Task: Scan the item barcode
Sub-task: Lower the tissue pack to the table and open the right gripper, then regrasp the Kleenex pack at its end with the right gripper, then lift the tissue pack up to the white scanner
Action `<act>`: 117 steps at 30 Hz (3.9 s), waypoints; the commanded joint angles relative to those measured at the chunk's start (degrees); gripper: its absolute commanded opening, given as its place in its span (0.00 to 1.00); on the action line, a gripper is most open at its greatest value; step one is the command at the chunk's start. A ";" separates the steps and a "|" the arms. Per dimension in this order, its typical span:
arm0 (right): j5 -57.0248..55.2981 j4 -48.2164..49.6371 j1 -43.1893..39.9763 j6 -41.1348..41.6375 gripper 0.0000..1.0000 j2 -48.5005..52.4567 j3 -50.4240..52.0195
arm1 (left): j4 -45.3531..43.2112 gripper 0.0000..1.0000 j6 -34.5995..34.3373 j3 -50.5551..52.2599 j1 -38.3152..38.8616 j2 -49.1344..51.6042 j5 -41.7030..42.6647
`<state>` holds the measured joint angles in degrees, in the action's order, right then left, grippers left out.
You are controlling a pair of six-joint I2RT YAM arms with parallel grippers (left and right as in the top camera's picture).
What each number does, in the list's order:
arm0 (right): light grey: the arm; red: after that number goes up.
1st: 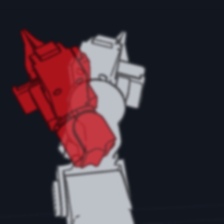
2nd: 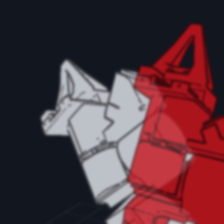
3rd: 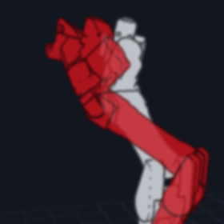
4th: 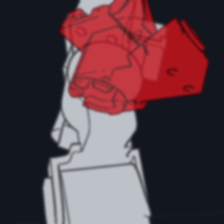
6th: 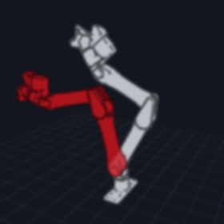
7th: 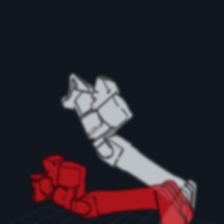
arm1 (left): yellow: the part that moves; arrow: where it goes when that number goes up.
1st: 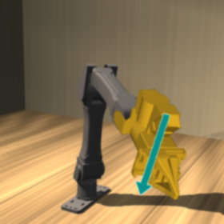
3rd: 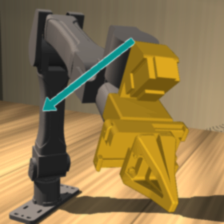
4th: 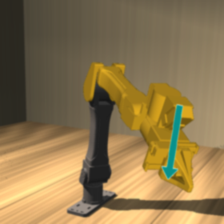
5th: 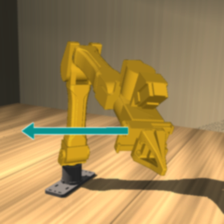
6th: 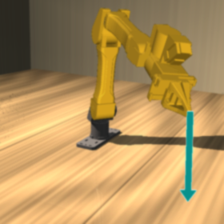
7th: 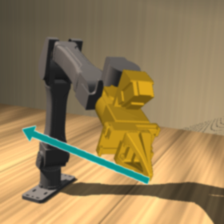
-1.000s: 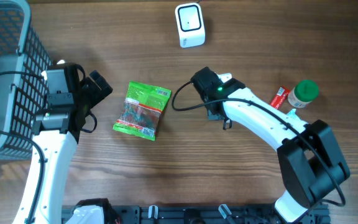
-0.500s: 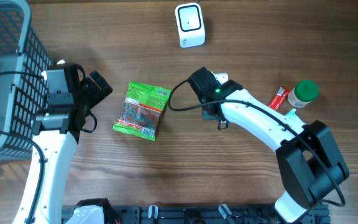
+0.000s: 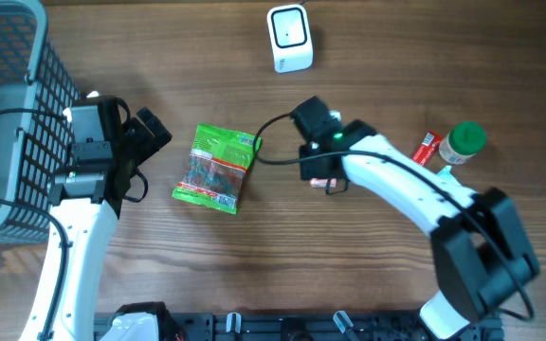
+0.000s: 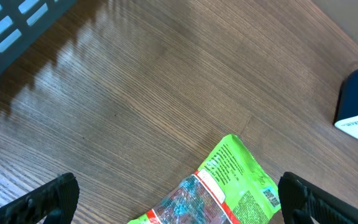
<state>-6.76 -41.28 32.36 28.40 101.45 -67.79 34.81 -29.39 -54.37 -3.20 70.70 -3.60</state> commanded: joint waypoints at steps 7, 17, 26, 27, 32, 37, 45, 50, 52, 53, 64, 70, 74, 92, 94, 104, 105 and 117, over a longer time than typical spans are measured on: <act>16.15 -0.59 -12.00 -8.72 0.79 -5.07 0.24 | -0.02 1.00 0.46 -0.07 -0.35 -0.09 -0.57; 21.90 -0.85 -14.91 -8.74 0.51 -0.15 1.68 | 0.00 1.00 0.46 -0.07 -0.35 -0.09 -0.57; 21.90 2.27 -14.86 -8.74 0.46 1.55 4.85 | -0.02 1.00 0.46 -0.07 -0.35 -0.09 -0.57; 21.94 2.99 -14.86 -8.74 0.46 1.60 5.44 | -0.02 1.00 0.46 -0.07 -0.35 -0.09 -0.57; 24.87 8.48 -14.86 -8.94 0.43 1.66 9.07 | 0.00 1.00 0.48 -0.07 -0.35 -0.09 -0.57; 25.11 16.15 -14.86 -8.39 0.37 1.75 13.84 | -0.02 1.00 0.46 -0.07 -0.35 -0.09 -0.57; 24.90 18.97 -15.04 -8.92 0.08 1.73 15.34 | -0.02 1.00 0.46 -0.07 -0.35 -0.09 -0.57; 24.90 15.96 -15.87 -8.92 0.04 0.07 12.00 | -0.02 1.00 0.46 -0.07 -0.35 -0.09 -0.57; 24.87 13.86 -15.93 -10.45 0.04 -1.73 9.97 | 0.00 1.00 0.48 -0.07 -0.35 -0.09 -0.57; 24.81 13.11 -15.93 -11.30 0.04 -2.54 9.22 | 0.00 1.00 0.46 -0.07 -0.35 -0.09 -0.57; 11.06 -7.85 -15.93 -13.38 0.04 -11.04 -8.07 | -0.02 1.00 0.46 -0.07 -0.35 -0.09 -0.57; 6.25 -21.24 -15.93 -14.86 0.04 -9.94 -28.15 | 0.00 1.00 0.48 -0.07 -0.35 -0.09 -0.57; 5.22 -31.47 -15.93 -14.95 0.04 -4.35 -46.51 | -0.02 1.00 0.46 -0.07 -0.35 -0.09 -0.57; -16.24 -25.64 -8.41 -25.49 0.04 23.15 -67.47 | 0.00 1.00 0.48 -0.07 -0.35 -0.09 -0.57; -20.20 -22.32 -6.40 -26.23 0.04 25.40 -67.47 | 0.00 1.00 0.46 -0.07 -0.35 -0.09 -0.57; -32.54 -3.89 -1.92 -39.26 0.04 38.01 -67.04 | 0.00 1.00 0.46 -0.07 -0.35 -0.09 -0.57; -33.33 -2.69 -1.95 -40.04 0.04 39.01 -66.97 | 0.00 1.00 0.46 -0.07 -0.35 -0.09 -0.57; -40.41 11.67 -1.01 -53.70 0.04 46.23 -66.73 | -0.02 1.00 0.46 -0.07 -0.35 -0.09 -0.57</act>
<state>-44.36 -31.94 30.63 -19.92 147.37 -134.28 34.81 -29.39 -54.37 -3.20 70.70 -3.60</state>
